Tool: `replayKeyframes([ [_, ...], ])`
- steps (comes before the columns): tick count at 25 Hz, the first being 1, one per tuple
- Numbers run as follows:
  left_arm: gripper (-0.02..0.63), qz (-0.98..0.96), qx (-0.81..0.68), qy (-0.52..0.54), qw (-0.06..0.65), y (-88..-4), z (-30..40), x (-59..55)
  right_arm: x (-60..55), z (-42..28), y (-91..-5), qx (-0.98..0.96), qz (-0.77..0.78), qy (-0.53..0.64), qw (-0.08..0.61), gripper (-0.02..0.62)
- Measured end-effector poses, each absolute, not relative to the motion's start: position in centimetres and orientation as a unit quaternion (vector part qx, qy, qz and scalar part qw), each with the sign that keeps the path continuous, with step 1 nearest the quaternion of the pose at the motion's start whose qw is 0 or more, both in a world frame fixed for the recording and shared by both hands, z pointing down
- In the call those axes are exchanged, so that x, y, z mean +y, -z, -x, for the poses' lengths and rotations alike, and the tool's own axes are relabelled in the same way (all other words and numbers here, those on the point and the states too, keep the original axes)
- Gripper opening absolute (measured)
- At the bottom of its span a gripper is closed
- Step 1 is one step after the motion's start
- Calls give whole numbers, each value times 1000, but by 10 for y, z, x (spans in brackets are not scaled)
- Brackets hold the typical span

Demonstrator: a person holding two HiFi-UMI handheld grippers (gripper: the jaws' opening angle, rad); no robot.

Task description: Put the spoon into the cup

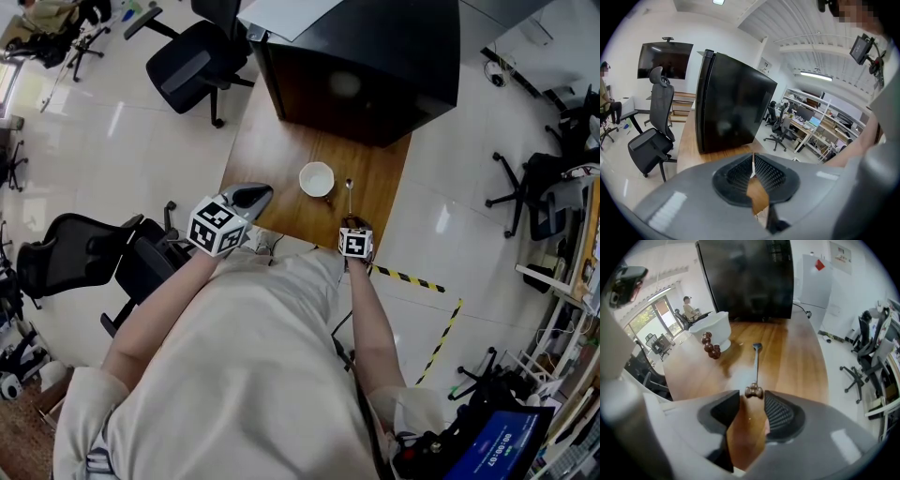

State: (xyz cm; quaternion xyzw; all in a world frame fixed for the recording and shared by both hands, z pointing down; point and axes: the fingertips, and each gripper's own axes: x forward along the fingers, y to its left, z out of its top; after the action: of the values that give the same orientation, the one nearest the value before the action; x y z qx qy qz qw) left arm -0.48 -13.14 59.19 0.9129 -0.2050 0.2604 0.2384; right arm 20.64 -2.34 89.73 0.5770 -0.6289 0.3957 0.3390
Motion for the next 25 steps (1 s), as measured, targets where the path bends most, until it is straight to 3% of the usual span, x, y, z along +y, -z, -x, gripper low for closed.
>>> replayKeyframes([
  [9,9,-911,-215,-259,240,-593,11,-135,-30,-211,-896,-612,-591,-400,341,164],
  [12,9,-910,-216,-258,240,-592,11,-134,-29,-212,-893,-613,-590,-396,346,129],
  [19,10,-911,-218,-257,239,-591,11,-135,-37,-207,-884,-634,-577,-351,377,126],
  [25,9,-913,-213,-258,235,-590,13,-133,-29,-209,-889,-620,-590,-376,356,124],
])
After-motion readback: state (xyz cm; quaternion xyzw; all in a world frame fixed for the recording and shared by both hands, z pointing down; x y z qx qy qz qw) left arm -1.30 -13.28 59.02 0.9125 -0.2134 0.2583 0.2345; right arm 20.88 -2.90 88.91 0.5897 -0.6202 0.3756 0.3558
